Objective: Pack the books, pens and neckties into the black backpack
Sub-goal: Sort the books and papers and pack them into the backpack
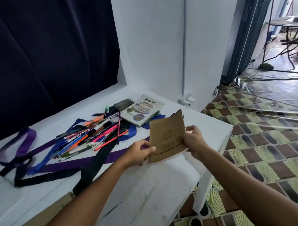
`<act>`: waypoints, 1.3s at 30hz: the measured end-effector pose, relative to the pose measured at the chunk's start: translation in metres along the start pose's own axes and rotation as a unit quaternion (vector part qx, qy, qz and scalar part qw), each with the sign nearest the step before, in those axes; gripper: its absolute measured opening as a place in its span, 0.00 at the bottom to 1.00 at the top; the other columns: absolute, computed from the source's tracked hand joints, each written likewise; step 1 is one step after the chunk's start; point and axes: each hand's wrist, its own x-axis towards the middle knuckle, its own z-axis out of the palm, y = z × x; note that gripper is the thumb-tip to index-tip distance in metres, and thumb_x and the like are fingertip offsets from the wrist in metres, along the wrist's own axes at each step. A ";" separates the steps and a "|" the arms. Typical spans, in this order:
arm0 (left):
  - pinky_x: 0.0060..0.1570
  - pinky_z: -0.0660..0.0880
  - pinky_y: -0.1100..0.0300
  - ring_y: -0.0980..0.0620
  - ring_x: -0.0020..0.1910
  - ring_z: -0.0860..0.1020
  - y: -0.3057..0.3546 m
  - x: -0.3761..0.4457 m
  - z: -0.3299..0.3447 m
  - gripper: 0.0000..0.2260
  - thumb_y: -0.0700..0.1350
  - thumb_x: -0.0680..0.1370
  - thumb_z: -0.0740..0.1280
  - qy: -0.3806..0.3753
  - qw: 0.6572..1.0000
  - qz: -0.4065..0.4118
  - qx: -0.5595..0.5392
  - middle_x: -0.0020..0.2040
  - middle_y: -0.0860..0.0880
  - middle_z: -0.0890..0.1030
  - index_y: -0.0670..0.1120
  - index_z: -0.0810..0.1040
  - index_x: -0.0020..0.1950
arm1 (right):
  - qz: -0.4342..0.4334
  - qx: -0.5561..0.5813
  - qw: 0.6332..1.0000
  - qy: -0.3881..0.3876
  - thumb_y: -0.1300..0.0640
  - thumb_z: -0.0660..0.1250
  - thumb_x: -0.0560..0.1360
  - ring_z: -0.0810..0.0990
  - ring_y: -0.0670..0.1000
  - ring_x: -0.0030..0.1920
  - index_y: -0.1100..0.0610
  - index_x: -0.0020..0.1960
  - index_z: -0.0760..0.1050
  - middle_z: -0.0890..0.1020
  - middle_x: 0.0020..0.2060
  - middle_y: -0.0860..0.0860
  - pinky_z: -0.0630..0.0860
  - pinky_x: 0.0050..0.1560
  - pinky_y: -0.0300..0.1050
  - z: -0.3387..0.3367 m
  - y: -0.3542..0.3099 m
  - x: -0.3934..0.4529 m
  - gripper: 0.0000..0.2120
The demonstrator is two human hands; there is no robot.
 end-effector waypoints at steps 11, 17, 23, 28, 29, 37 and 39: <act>0.51 0.72 0.59 0.53 0.53 0.75 -0.041 -0.062 -0.125 0.09 0.48 0.75 0.73 0.280 0.956 0.071 -0.053 0.52 0.52 0.77 0.53 0.74 0.49 | -0.216 -0.149 0.948 -0.179 0.72 0.61 0.73 0.83 0.52 0.32 0.55 0.48 0.70 0.83 0.41 0.58 0.74 0.23 0.41 0.094 -0.065 -0.026 0.13; 0.51 0.76 0.60 0.54 0.56 0.79 -0.093 -0.148 -0.189 0.35 0.58 0.65 0.79 0.240 0.960 -0.007 -0.140 0.59 0.50 0.76 0.59 0.66 0.68 | -0.124 -0.203 0.854 -0.463 0.78 0.63 0.70 0.83 0.54 0.37 0.58 0.50 0.74 0.82 0.41 0.57 0.78 0.32 0.43 0.180 -0.061 -0.036 0.18; 0.38 0.78 0.60 0.55 0.40 0.81 -0.157 -0.228 -0.202 0.28 0.37 0.66 0.79 0.251 0.950 -0.066 -0.172 0.46 0.47 0.81 0.54 0.72 0.59 | -0.016 -0.282 0.738 -0.613 0.68 0.71 0.71 0.83 0.60 0.48 0.55 0.57 0.79 0.83 0.52 0.63 0.81 0.46 0.51 0.270 -0.025 -0.057 0.17; 0.37 0.74 0.59 0.54 0.36 0.76 -0.207 -0.269 -0.204 0.18 0.37 0.66 0.80 0.259 0.952 -0.137 -0.092 0.36 0.53 0.79 0.47 0.73 0.47 | -0.063 -0.369 0.685 -0.625 0.63 0.70 0.75 0.84 0.58 0.51 0.58 0.59 0.80 0.84 0.52 0.60 0.81 0.51 0.51 0.321 0.006 -0.082 0.12; 0.36 0.73 0.58 0.54 0.36 0.76 -0.213 -0.273 -0.204 0.19 0.38 0.65 0.81 0.259 0.950 -0.153 -0.085 0.36 0.52 0.78 0.47 0.73 0.46 | -0.075 -0.382 0.679 -0.622 0.62 0.71 0.75 0.84 0.59 0.52 0.58 0.57 0.80 0.84 0.52 0.60 0.79 0.53 0.52 0.328 0.011 -0.087 0.12; 0.52 0.74 0.57 0.50 0.55 0.75 -0.226 -0.274 -0.207 0.26 0.52 0.65 0.81 0.244 0.927 -0.238 0.155 0.57 0.49 0.75 0.52 0.75 0.59 | -0.300 -0.514 0.612 -0.520 0.57 0.74 0.72 0.83 0.50 0.45 0.51 0.46 0.78 0.80 0.47 0.50 0.82 0.46 0.43 0.346 0.036 -0.112 0.06; 0.60 0.72 0.54 0.50 0.63 0.72 -0.215 -0.266 -0.208 0.32 0.54 0.65 0.80 0.233 0.933 -0.218 0.164 0.62 0.50 0.72 0.53 0.72 0.67 | -0.320 -0.543 0.606 -0.485 0.56 0.72 0.73 0.82 0.48 0.46 0.50 0.50 0.79 0.79 0.49 0.49 0.81 0.47 0.43 0.347 0.044 -0.113 0.07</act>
